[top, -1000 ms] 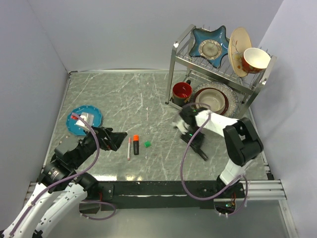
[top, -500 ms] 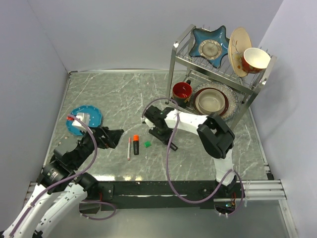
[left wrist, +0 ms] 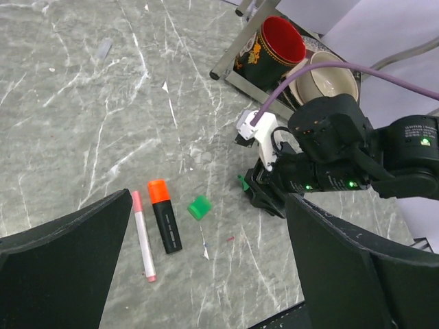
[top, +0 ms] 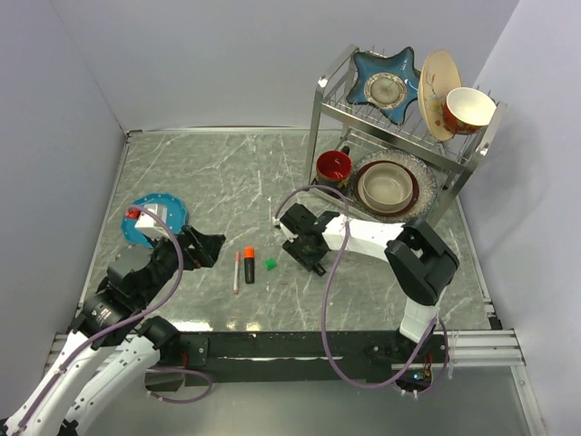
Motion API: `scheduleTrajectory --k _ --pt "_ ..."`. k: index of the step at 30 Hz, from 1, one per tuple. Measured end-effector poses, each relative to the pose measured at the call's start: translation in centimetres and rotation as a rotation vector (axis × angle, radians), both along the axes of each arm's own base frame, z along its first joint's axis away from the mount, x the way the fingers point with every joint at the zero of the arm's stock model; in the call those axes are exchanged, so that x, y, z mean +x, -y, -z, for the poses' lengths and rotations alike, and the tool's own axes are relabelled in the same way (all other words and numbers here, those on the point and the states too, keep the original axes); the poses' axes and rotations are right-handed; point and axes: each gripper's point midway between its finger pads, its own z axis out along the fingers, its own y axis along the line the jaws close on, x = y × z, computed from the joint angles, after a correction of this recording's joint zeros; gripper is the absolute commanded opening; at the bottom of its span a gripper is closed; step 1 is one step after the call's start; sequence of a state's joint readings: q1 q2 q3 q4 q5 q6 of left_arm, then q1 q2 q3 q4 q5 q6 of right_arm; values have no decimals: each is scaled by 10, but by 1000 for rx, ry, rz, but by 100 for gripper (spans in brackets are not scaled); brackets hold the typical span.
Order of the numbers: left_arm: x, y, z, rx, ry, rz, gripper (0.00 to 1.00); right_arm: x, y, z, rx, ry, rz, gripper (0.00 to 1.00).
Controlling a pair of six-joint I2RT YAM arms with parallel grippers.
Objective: Insert the pens into the pen caps
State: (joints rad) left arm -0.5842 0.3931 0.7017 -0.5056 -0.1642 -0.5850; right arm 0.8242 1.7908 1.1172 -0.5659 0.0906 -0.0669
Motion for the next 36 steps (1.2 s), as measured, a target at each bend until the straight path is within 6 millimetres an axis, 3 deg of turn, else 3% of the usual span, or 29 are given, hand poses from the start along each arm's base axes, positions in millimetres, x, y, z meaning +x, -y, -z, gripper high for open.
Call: scheduleTrajectory --k 9,12,13,18,19,24,29,36 --pt "4 0 3 -5 -29 -21 99 -3 -1 2 46 15 8 45" --pt "5 5 6 -16 -57 -14 99 -6 -2 2 76 22 12 35" --pt "5 8 8 -23 -72 -6 98 -7 -2 2 83 22 15 26" --pt "9 27 26 -74 -173 31 94 -8 -2 0 100 28 38 8" --pt "10 30 31 -85 -195 35 94 -9 -2 0 105 27 49 0" --pt "15 45 52 -148 -276 43 91 -13 -8 -8 152 14 80 0" --pt "23 56 58 -213 -305 42 86 -18 -25 -24 236 22 93 0" --pt "31 66 67 -270 -330 38 82 -27 -65 -77 443 99 56 0"
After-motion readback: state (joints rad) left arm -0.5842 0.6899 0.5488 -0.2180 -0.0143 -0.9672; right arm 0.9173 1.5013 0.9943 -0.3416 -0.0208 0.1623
